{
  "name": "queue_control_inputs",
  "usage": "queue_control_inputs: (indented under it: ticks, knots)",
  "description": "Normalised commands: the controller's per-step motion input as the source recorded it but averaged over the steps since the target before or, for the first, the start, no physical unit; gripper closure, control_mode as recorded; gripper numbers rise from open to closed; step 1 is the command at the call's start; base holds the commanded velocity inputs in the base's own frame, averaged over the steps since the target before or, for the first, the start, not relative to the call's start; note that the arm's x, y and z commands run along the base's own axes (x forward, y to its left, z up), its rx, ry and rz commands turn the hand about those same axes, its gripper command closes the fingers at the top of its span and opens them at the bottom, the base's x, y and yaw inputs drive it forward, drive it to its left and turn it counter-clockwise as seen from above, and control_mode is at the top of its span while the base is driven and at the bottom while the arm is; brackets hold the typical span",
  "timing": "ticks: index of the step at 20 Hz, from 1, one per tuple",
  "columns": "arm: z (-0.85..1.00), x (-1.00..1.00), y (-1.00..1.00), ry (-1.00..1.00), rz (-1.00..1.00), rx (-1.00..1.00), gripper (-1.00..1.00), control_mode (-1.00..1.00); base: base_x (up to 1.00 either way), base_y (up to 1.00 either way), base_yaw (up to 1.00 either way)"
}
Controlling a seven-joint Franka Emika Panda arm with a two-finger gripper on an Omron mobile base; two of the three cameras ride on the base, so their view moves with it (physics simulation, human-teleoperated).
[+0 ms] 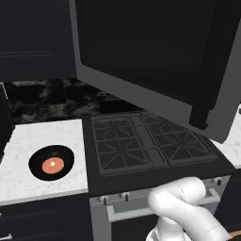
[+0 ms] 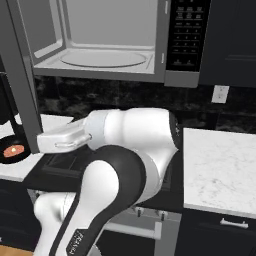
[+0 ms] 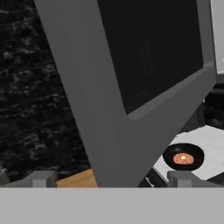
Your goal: Open the microwave, place the bowl with waffle inside the microwave, then close the microwave door and turn it on.
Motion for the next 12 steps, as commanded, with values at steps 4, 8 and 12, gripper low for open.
queue_control_inputs:
  ticks: [4,8,12]
  knots:
    - [-0.03,0.42,0.34,0.15,0.05,0.04,-1.00,-1.00,0.00,0.00,0.00]
    - [0.00,0.43,0.68,0.17,0.14,0.02,-1.00,-1.00,0.00,0.00,0.00]
    - [0.04,0.02,0.72,0.07,0.27,0.00,-1.00,-1.00,0.00,0.00,0.00]
